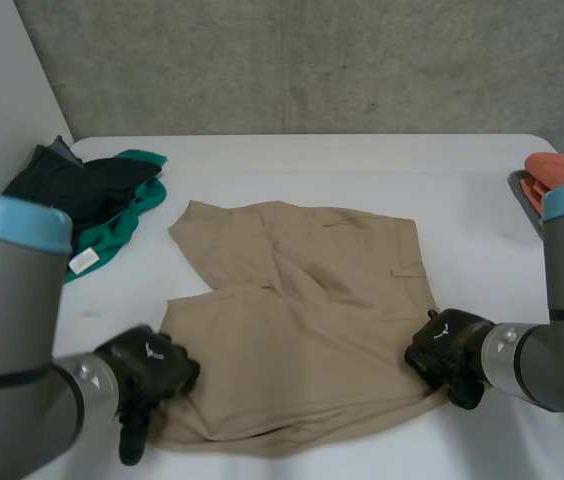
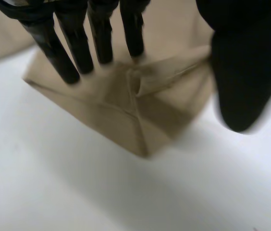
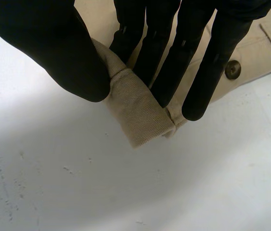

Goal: Fold the laundry.

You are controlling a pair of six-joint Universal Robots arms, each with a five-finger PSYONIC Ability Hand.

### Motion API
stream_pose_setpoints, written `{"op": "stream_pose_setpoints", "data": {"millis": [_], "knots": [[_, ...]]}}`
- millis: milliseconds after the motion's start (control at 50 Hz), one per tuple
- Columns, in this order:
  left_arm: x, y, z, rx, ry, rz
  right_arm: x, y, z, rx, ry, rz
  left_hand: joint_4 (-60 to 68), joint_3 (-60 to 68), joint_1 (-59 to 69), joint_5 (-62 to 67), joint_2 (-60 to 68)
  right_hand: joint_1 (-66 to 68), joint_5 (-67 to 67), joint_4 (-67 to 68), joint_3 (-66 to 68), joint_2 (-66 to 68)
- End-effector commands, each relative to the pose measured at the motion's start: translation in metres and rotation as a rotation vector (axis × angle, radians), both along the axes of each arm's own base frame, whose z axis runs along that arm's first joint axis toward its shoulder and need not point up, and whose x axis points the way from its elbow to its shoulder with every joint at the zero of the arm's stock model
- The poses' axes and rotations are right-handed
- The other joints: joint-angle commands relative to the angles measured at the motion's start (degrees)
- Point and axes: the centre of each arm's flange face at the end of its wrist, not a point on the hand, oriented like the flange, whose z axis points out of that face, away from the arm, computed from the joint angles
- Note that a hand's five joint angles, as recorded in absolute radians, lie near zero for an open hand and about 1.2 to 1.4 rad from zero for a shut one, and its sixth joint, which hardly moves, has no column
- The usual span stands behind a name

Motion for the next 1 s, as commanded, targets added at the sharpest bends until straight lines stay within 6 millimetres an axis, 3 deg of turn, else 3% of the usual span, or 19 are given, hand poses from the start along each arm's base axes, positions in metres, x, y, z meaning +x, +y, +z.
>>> {"op": "stream_pose_setpoints", "data": {"millis": [20, 120, 240, 360, 500, 660, 820, 940, 1000], "knots": [[-0.012, -0.064, 0.048, -0.284, 0.134, -0.062, 0.000, 0.002, -0.004, -0.058, -0.041, 0.004, -6.8, -7.6, -5.5, -7.6, -7.0, 16.7, 11.1, 11.5, 11.5, 13.2], [-0.031, -0.124, 0.050, -0.438, 0.191, -0.124, 0.001, 0.004, -0.007, -0.077, -0.057, -0.002, -6.8, -7.6, -5.5, -7.6, -7.0, 16.7, 11.1, 11.5, 11.5, 13.2], [-0.060, -0.184, 0.027, -0.480, 0.239, -0.194, 0.004, 0.005, -0.014, -0.105, -0.082, -0.006, -2.8, -3.5, -1.5, -3.6, -3.0, 16.7, 11.1, 11.5, 11.5, 13.2], [-0.083, -0.215, -0.011, -0.422, 0.285, -0.283, 0.004, 0.006, -0.021, -0.114, -0.086, -0.011, -0.4, -1.1, 0.9, -1.2, -0.6, 16.7, 11.1, 11.5, 11.5, 13.2], [-0.100, -0.229, -0.048, -0.408, 0.346, -0.398, 0.001, 0.002, -0.028, -0.124, -0.089, -0.025, 1.3, 0.5, 2.6, 0.5, 1.1, 16.7, 11.1, 11.5, 11.5, 13.2], [-0.108, -0.237, -0.070, -0.510, 0.255, -0.423, -0.004, 0.001, -0.033, -0.110, -0.083, -0.045, 7.8, 7.1, 9.2, 7.1, 7.7, 16.7, 11.1, 11.5, 11.5, 13.2], [-0.108, -0.235, -0.079, -0.569, 0.128, -0.504, -0.009, -0.002, -0.030, -0.114, -0.092, -0.070, 27.7, 26.9, 29.0, 26.9, 27.5, 16.7, 11.1, 11.5, 11.5, 13.2], [-0.109, -0.231, -0.085, -0.561, 0.101, -0.534, -0.011, -0.001, -0.025, -0.122, -0.102, -0.082, 33.1, 32.3, 34.4, 32.3, 32.9, 16.7, 11.1, 11.5, 11.5, 13.2], [-0.109, -0.230, -0.088, -0.551, 0.095, -0.533, -0.011, -0.001, -0.024, -0.126, -0.104, -0.083, 53.7, 53.0, 55.0, 52.9, 53.5, 16.7, 11.1, 11.5, 11.5, 13.2]]}}
